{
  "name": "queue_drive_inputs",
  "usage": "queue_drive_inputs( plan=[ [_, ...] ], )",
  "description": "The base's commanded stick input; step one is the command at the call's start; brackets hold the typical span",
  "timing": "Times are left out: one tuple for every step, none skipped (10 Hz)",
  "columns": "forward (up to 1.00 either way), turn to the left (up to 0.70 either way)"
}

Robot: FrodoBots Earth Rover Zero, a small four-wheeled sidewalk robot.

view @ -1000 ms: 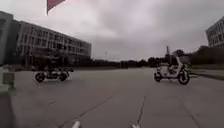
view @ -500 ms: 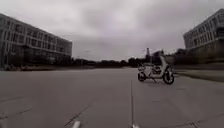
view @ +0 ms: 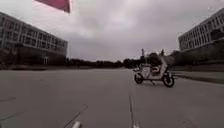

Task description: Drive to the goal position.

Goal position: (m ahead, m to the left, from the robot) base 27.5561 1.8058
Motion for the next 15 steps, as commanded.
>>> queue_drive_inputs(
  plan=[
    [0.7, 0.0],
    [0.7, 0.0],
    [0.7, 0.0],
    [0.7, 0.0],
    [0.7, -0.1],
    [0.7, -0.17],
    [0.7, 0.0],
    [0.7, 0.0],
    [0.7, 0.0],
    [0.7, 0.0],
    [0.7, 0.0],
    [0.7, 0.0],
    [0.7, 0.0],
    [0.7, 0.0],
    [0.7, 0.0]
  ],
)
